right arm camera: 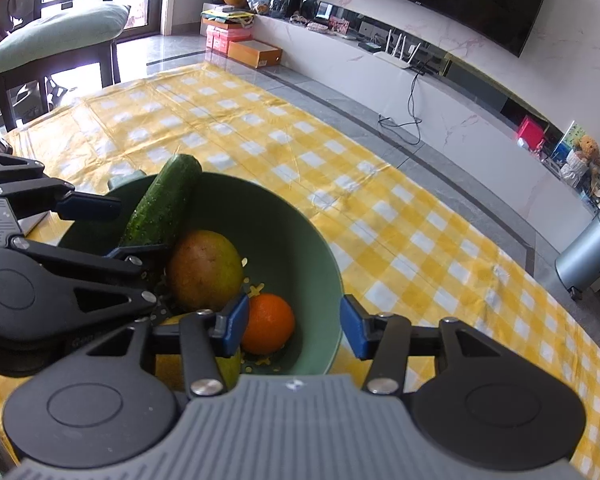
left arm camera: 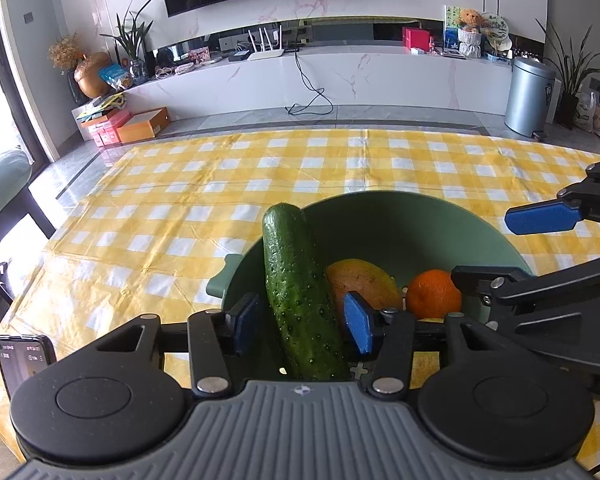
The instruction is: Organize fruits
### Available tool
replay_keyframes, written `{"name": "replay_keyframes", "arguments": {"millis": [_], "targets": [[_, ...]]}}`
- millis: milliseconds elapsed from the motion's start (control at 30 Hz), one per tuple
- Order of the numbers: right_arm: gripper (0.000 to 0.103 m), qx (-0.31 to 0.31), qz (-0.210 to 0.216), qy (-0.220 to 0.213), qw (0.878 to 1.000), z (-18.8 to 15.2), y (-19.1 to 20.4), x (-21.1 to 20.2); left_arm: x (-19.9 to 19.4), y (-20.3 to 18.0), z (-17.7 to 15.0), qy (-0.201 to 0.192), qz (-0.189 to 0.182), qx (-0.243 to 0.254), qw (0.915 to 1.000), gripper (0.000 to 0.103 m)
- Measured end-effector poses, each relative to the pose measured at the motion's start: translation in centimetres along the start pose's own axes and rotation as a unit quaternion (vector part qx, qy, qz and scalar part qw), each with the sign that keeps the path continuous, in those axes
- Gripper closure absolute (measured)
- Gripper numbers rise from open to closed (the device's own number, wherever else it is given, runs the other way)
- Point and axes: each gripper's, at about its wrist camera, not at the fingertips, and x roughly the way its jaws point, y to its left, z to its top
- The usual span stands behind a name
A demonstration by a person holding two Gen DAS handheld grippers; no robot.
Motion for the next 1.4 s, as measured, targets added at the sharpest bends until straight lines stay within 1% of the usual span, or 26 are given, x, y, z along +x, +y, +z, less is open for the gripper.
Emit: {"name": "replay_keyframes", "arguments": {"millis": [100,200,300,433,600,667,700,767,900,1033,1100,1200,1300,1400], "targets": [[0.052,0.007,-0.004,-0.013,1.0,-0.4,-0.3,-1.6,-0.9,-0.3,0.2,-0.005,-0.002,0.002,1.0,0.041],[0.048,0.02,-0.01,-0.027,0.999,-1.3,-0.7,-3.2,-2.0,-0.7,0.2,-0.011,-0.01,0.004,0.9999,0.041],[0.048,0.042,-0.015,-0.038,0.998,-2.4,-1.3,-5.0,-3.3,-1.5,0.0,-0.016,-0.025,0.009,0.9995,0.04],[0.047,0.082,-0.026,-0.052,0.995,-4.8,-2.4,-7.4,-5.0,-2.3,-0.5,-0.021,-0.06,0.012,0.9979,0.04],[0.047,0.132,-0.045,-0.061,0.988,-8.4,-3.5,-9.9,-6.9,-3.5,-1.0,-0.03,-0.105,0.018,0.9938,0.04],[0.046,0.155,-0.05,-0.063,0.985,-10.0,-3.9,-10.9,-7.7,-4.2,-1.3,-0.035,-0.124,0.026,0.9913,0.04],[0.043,0.167,-0.052,-0.064,0.983,-10.7,-4.2,-11.3,-8.0,-4.5,-1.4,-0.038,-0.135,0.028,0.9898,0.04],[0.04,0.188,-0.057,-0.066,0.978,-12.2,-4.5,-12.2,-8.5,-5.0,-1.8,-0.037,-0.164,0.028,0.9854,0.04],[0.039,0.233,-0.073,-0.064,0.967,-15.2,-5.3,-13.6,-8.5,-5.4,-2.6,-0.011,-0.234,0.003,0.9722,0.04],[0.039,0.287,-0.092,-0.057,0.952,-18.0,-6.2,-14.3,-8.2,-5.5,-3.7,0.003,-0.265,0.0,0.9644,0.04],[0.039,0.312,-0.1,-0.056,0.943,-19.2,-6.5,-14.5,-7.8,-5.6,-4.3,0.015,-0.269,0.003,0.963,0.04],[0.039,0.331,-0.109,-0.061,0.935,-20.4,-6.6,-14.6,-6.9,-5.8,-5.2,0.038,-0.254,0.011,0.9663,0.04],[0.039,0.323,-0.111,-0.075,0.937,-20.6,-6.2,-14.8,-6.2,-6.2,-6.6,0.057,-0.239,0.023,0.9691,0.04],[0.039,0.3,-0.113,-0.08,0.944,-20.4,-5.5,-14.3,-5.5,-6.4,-7.7,0.073,-0.236,0.033,0.9684,0.04]]}}
